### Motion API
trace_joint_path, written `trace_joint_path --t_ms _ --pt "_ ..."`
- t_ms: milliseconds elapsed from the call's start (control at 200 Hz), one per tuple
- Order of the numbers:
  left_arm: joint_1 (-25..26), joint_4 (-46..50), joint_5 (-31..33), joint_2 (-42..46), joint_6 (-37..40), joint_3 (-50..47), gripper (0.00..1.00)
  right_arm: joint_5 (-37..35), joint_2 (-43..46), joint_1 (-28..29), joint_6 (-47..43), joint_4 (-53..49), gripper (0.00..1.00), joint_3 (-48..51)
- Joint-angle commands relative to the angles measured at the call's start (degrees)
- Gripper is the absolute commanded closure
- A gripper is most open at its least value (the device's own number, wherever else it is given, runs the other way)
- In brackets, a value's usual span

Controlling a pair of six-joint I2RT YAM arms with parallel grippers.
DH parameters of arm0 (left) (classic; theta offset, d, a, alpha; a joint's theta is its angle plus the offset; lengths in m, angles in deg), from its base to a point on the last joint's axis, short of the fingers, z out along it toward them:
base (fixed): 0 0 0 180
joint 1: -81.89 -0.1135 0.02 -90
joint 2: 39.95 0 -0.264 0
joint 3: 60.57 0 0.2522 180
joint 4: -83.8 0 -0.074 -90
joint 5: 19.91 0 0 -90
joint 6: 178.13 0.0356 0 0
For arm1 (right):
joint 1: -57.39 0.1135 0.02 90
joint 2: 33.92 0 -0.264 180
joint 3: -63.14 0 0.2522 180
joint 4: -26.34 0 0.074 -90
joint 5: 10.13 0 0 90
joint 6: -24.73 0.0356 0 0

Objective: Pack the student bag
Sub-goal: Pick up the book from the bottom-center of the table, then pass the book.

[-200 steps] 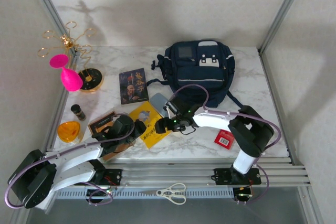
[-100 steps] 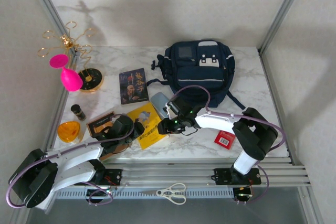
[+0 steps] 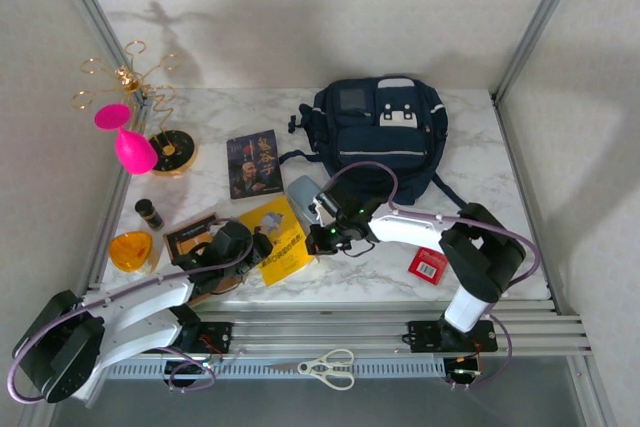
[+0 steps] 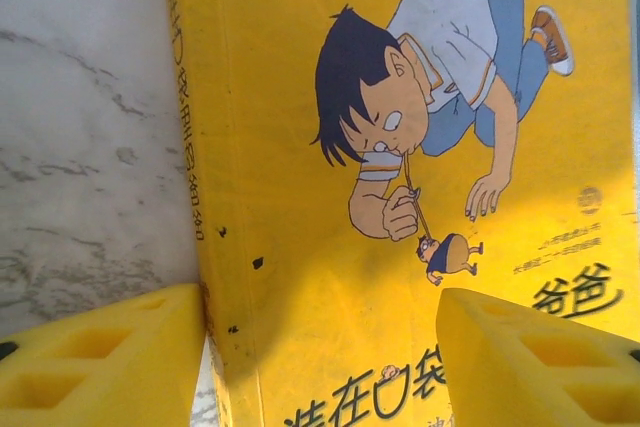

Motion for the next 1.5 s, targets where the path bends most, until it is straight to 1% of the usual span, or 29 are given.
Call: trace_joint_path --t_ms 0,115,235,366,481,566,656,796,821,846,966,1016,1132,1247,1317,1377,1447,1497 --pt "-0.77 5.3 1.05 3.27 1.31 3.84 0.34 3.99 4.02 0.62 -0.32 2.43 1.0 -2.36" --pt "-2.39 10.23 1.4 7.31 2.49 7.74 0.29 7.06 7.97 -0.35 0.97 3.77 1.0 -2.59" --pt "-4.35 15.6 1.47 10.96 2.87 12.12 0.2 10.98 12.58 -2.49 4.1 6.73 1.0 -2.86" --pt "-6.35 19.66 1.71 14.6 2.64 17.1 0.14 13.6 16.71 -4.74 5.92 6.9 1.0 -4.81" --pt "-8.27 20.39 -0.93 15.04 1.98 20.12 0.1 17.07 20.09 -7.61 8.57 9.83 1.0 -5.5" --pt "-8.38 17.22 -4.49 14.8 0.13 20.68 0.07 19.44 21.72 -9.36 9.85 11.69 1.0 -6.52" --pt "-8.38 11.49 -9.22 13.87 -2.21 20.27 0.04 21.58 22.94 -10.84 10.96 13.99 1.0 -7.18" --pt "-8.31 3.0 -15.15 10.09 -5.42 20.05 0.04 24.17 23.79 -10.84 11.97 17.08 1.0 -8.2" --pt "-8.26 1.33 -15.89 9.48 -6.27 19.86 0.04 24.48 23.91 -10.84 12.17 17.5 1.0 -8.28" --pt "-8.22 -0.56 -16.67 9.16 -7.18 19.46 0.04 24.55 24.06 -12.41 12.34 17.89 1.0 -8.3" --pt "-7.07 -10.28 -18.57 8.98 -13.25 16.88 0.06 26.46 24.57 -13.03 15.37 23.52 1.0 -6.12" --pt "-6.37 -12.68 -18.94 8.68 -15.34 16.28 0.07 27.07 24.43 -13.12 16.96 26.22 1.0 -5.05" --pt "-4.64 -20.16 -18.72 8.87 -20.23 14.32 0.11 27.73 24.15 -13.21 17.62 27.92 1.0 -3.7" --pt "-4.35 -23.22 -18.65 8.8 -22.4 13.89 0.24 28.21 24.65 -14.36 16.18 25.6 1.0 -2.93" --pt "-4.3 -24.58 -18.0 9.45 -22.67 13.85 0.3 28.7 25.91 -15.45 16.62 26.55 1.0 -0.81" --pt "-4.31 -25.34 -18.05 9.47 -22.85 14.01 0.37 29.53 26.24 -16.27 16.57 26.49 1.0 0.44" --pt "-4.19 -25.68 -18.14 9.21 -22.73 14.45 0.55 29.43 26.09 -17.02 14.59 23.86 1.0 0.99" --pt "-4.17 -26.29 -18.24 9.01 -22.86 14.56 0.62 29.72 25.87 -17.33 14.18 23.6 1.0 1.74"
